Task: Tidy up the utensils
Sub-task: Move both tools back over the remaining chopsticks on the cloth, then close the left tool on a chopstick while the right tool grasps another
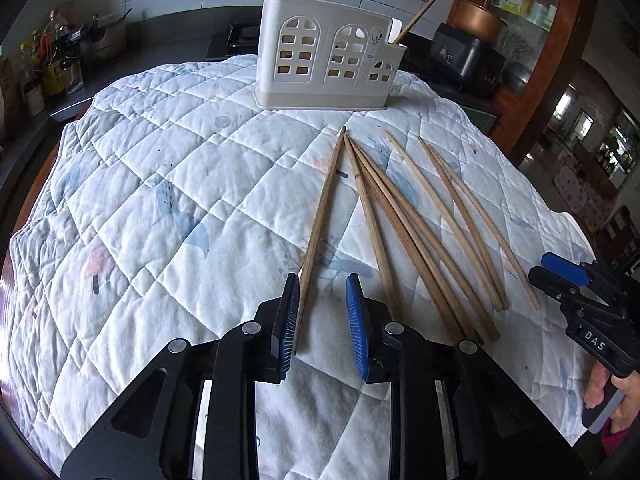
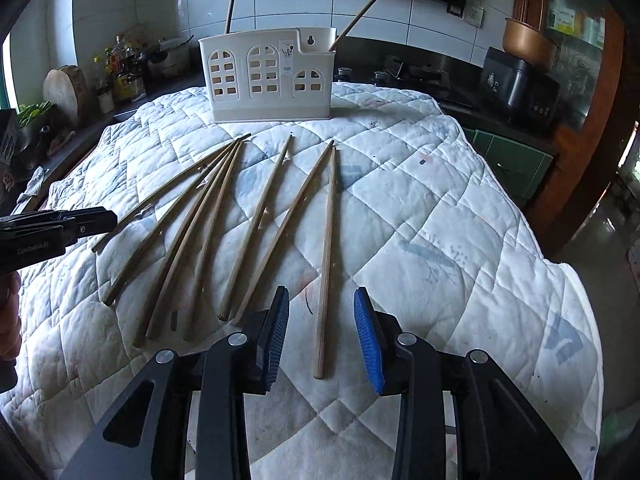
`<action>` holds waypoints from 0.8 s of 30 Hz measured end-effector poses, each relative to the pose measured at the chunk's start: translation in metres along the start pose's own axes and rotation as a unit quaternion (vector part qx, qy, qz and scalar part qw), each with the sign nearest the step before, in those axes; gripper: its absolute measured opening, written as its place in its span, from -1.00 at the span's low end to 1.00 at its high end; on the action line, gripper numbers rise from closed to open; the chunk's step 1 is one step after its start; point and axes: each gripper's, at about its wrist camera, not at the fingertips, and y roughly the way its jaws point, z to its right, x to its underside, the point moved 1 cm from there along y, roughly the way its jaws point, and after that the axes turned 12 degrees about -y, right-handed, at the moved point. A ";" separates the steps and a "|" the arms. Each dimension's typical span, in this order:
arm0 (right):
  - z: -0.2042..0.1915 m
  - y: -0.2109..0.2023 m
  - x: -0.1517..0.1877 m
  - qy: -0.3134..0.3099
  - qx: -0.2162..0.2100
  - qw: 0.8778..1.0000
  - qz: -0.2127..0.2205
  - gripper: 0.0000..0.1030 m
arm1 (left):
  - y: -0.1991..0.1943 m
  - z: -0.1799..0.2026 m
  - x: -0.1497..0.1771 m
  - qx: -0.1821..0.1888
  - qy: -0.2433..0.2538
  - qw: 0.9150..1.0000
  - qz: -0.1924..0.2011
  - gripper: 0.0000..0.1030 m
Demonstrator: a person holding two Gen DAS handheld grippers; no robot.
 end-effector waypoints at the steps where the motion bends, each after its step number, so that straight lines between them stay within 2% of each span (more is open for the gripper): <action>1: 0.000 0.001 0.000 0.002 -0.001 1.000 -0.001 -0.36 | 0.002 0.000 0.000 -0.001 0.000 1.000 0.000 -0.53; 13: 0.004 0.014 0.004 0.012 -0.013 1.000 -0.020 -0.48 | 0.020 0.002 0.001 -0.018 0.012 1.000 -0.010 -0.55; 18: 0.001 0.022 0.006 0.012 -0.015 0.999 -0.029 -0.54 | 0.021 0.003 0.000 -0.039 0.022 0.999 -0.004 -0.83; 24: 0.001 0.023 0.006 0.012 -0.012 0.999 -0.031 -0.58 | 0.019 0.003 0.001 -0.039 0.018 0.999 -0.001 -0.87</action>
